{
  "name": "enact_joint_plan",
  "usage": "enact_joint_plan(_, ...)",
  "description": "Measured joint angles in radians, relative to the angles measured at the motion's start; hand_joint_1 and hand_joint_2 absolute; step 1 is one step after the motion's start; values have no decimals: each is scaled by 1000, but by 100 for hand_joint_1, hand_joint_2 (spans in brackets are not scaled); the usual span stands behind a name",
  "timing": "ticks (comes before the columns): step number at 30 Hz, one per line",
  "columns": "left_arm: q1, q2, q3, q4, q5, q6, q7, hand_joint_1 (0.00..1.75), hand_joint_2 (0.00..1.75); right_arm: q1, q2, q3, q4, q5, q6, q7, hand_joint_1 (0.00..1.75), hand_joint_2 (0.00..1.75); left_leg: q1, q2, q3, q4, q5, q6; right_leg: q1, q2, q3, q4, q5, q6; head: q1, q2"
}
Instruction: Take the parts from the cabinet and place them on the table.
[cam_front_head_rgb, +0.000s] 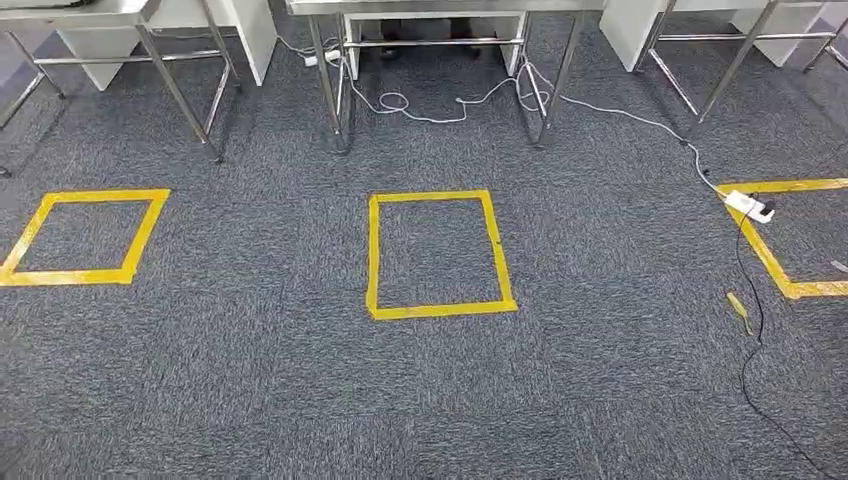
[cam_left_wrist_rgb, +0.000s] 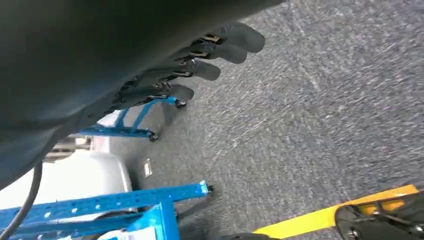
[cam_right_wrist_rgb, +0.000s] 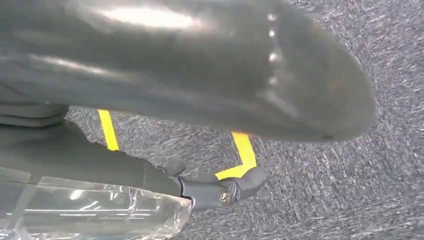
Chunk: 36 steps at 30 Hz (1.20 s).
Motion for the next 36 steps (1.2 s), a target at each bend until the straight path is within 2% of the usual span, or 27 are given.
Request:
enact_joint_plan(2,1,0,0,0,0,0,0,0,0,0,2,0,0,0,0,0,0,0,-5,0,-3,-7,6,15,-1,0,0,-11,9,13,0,0)
enact_joint_plan(3,0,0,-1,0,0,1,-1,0,0,0,0,0,0,0,0,-2,0,0,8,3,7,-35,26,33,5,0,-8,-4,4,20,2,0)
enact_joint_plan(4,-2,0,-2,0,0,3,-3,0,0,0,-2,0,0,0,0,-5,0,0,1,5,5,-39,31,39,5,0,-26,29,-21,13,3,0)
enact_joint_plan(5,-2,0,-2,0,-1,4,-7,0,0,0,-2,0,0,-1,1,-7,0,0,1,6,-1,-39,35,45,4,0,-52,83,-51,3,5,0)
enact_joint_plan(7,-1,0,-2,0,-7,7,-15,0,0,1,-3,0,0,-2,3,-19,0,0,-5,7,-13,-39,40,49,4,0,-142,275,-132,-11,6,0)
enact_joint_plan(9,-1,0,-2,0,-8,7,-18,0,0,3,-3,0,0,-2,6,-28,0,0,-9,7,-22,-38,46,48,4,0,-163,325,-140,0,8,0)
enact_joint_plan(11,1,2,-4,0,-18,4,-11,0,0,1,-4,-2,0,-23,5,-36,0,0,-11,6,-24,-36,50,45,5,0,-82,189,-88,16,9,0)
enact_joint_plan(13,9,26,-12,0,-24,-30,-28,0,0,-2,-5,-18,0,-43,4,-49,0,0,-13,6,-25,-30,50,39,4,-2,23,11,-41,18,10,0)
enact_joint_plan(15,20,62,-15,-2,-30,-53,-49,0,0,0,-3,-25,0,-47,8,-59,0,0,-22,8,-36,-17,47,26,10,1,29,-10,-30,2,6,0)
enact_joint_plan(16,24,76,-16,-2,-32,-60,-53,0,0,2,-3,-26,0,-47,9,-60,0,0,-21,8,-39,-13,42,32,5,2,30,-11,-29,2,7,0)
enact_joint_plan(17,29,87,-16,-3,-34,-61,-53,0,0,3,-3,-26,0,-46,9,-60,0,0,-18,7,-39,-13,46,49,8,2,28,-10,-28,1,6,0)
enact_joint_plan(18,34,96,-16,-5,-35,-60,-56,0,0,3,-3,-27,0,-45,10,-60,0,0,-17,7,-41,-12,47,50,6,2,28,-12,-26,-1,7,0)
enact_joint_plan(20,37,108,-17,-8,-36,-58,-73,0,0,0,2,-27,0,-45,11,-60,0,0,-18,5,-41,-12,49,43,-10,-2,29,-19,-18,12,4,0)
enact_joint_plan(21,36,111,-18,-8,-40,-57,-74,0,0,-4,6,-28,0,-45,11,-60,0,0,-29,6,-32,-42,62,50,-4,-4,37,-35,-11,17,2,0)
enact_joint_plan(22,37,109,-21,-8,-41,-56,-76,0,0,-6,6,-30,0,-48,11,-61,0,0,-6,5,6,-104,93,68,4,-6,35,-25,-14,9,1,0)
enact_joint_plan(23,37,107,-23,-8,-43,-56,-81,0,0,-6,5,-32,0,-48,11,-62,0,0,-8,3,19,-127,104,72,8,-2,27,-7,-28,6,4,0)
enact_joint_plan(24,36,108,-26,-8,-46,-58,-89,0,0,-8,8,-36,0,-50,11,-61,0,0,-3,0,19,-132,112,80,6,1,-4,53,-65,-1,3,0)
enact_joint_plan(25,36,107,-29,-8,-49,-60,-91,0,0,-11,8,-39,0,-51,11,-60,0,0,0,-2,12,-132,114,73,4,1,-38,125,-99,-2,5,0)
enact_joint_plan(26,36,105,-32,-8,-50,-61,-93,0,0,-13,5,-42,0,-52,10,-58,0,0,4,-10,5,-131,115,65,-7,1,-83,212,-135,4,5,0)
enact_joint_plan(27,37,103,-33,-8,-50,-62,-93,0,0,-13,1,-42,0,-52,9,-58,0,0,10,-16,-2,-130,117,58,-16,1,-104,251,-145,15,4,0)
enact_joint_plan(28,38,103,-35,-8,-52,-63,-93,0,0,-12,-1,-43,0,-53,8,-56,0,0,19,-24,-10,-125,120,46,-24,1,-99,243,-136,29,5,0)
enact_joint_plan(30,38,103,-40,-8,-55,-67,-91,0,0,-13,-5,-45,0,-55,6,-55,0,0,43,-42,-34,-95,115,16,-45,2,-27,113,-81,76,5,0)
enact_joint_plan(31,38,103,-42,-8,-56,-69,-91,0,0,-14,-8,-45,-1,-55,5,-55,0,0,56,-53,-58,-57,105,-8,-63,14,28,17,-55,101,6,0)
enact_joint_plan(32,39,111,-43,-11,-57,-69,-91,0,0,-18,-3,-45,1,-55,6,-53,0,0,49,-59,-76,-32,97,-25,-52,35,11,57,-77,102,11,0)
enact_joint_plan(33,40,114,-44,-13,-57,-70,-90,0,0,-18,1,-46,-2,-55,7,-56,0,0,61,-60,-94,6,77,-43,-59,38,2,51,-78,71,29,0)
enact_joint_plan(34,41,114,-45,-14,-57,-70,-90,0,0,-16,3,-47,-3,-55,8,-56,0,0,57,-60,-95,20,77,-49,-58,31,-11,71,-82,43,13,0)
enact_joint_plan(36,48,118,-45,-14,-57,-72,-93,0,0,-16,5,-48,-5,-56,11,-56,0,0,58,-64,-87,20,81,-59,-57,17,-9,85,-86,30,-2,0)
